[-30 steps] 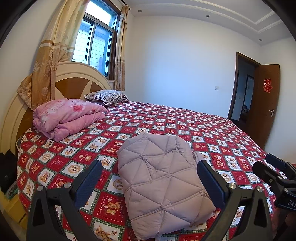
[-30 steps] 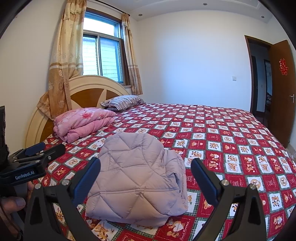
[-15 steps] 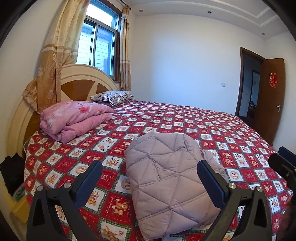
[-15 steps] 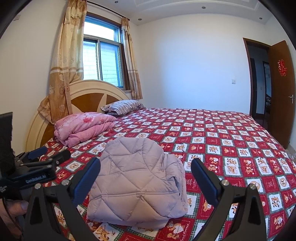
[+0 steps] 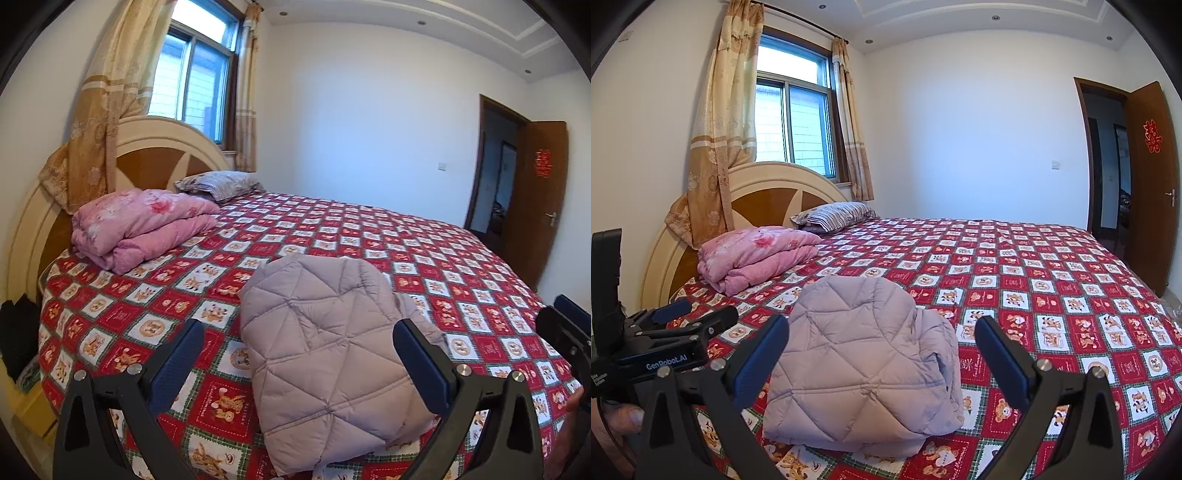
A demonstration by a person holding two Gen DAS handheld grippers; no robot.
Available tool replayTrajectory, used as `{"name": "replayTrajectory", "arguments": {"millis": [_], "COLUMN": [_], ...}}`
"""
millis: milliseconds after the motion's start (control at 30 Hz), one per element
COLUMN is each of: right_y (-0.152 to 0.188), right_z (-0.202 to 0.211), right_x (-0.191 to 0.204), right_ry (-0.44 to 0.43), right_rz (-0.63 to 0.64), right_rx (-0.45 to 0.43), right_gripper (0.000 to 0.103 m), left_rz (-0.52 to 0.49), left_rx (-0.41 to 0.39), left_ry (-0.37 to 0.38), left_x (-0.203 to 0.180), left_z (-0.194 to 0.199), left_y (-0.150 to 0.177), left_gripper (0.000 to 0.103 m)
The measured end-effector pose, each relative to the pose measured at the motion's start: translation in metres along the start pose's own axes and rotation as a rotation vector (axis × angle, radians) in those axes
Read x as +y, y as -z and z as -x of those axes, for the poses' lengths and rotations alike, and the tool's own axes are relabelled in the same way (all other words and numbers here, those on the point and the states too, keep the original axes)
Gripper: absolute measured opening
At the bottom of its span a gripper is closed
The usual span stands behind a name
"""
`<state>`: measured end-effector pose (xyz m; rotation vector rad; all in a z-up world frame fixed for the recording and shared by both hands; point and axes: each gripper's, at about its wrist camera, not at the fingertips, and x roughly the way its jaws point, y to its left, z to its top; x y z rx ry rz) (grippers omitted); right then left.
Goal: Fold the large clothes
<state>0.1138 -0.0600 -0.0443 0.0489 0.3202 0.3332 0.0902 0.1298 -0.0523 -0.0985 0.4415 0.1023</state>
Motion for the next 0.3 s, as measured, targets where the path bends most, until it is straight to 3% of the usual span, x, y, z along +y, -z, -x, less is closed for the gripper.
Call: {"name": "replayTrajectory", "arguments": {"millis": [133, 300], "right_y": [0.004, 0.005], "right_z": [-0.001, -0.002], "right_x": [-0.003, -0.004], "right_ry": [0.001, 0.0], "right_rz": [-0.002, -0.001], "right_rx": [0.006, 0.012], "right_gripper": [0.103, 0.103], "left_rz": [-0.009, -0.073], "left_rx": [-0.02, -0.067], "left_ry": [0.05, -0.004], "left_x": [-0.001, -0.01], "left_z": [0.002, 0.009], "left_y": [0.003, 0.003], "left_gripper": [0.102, 0.102]}}
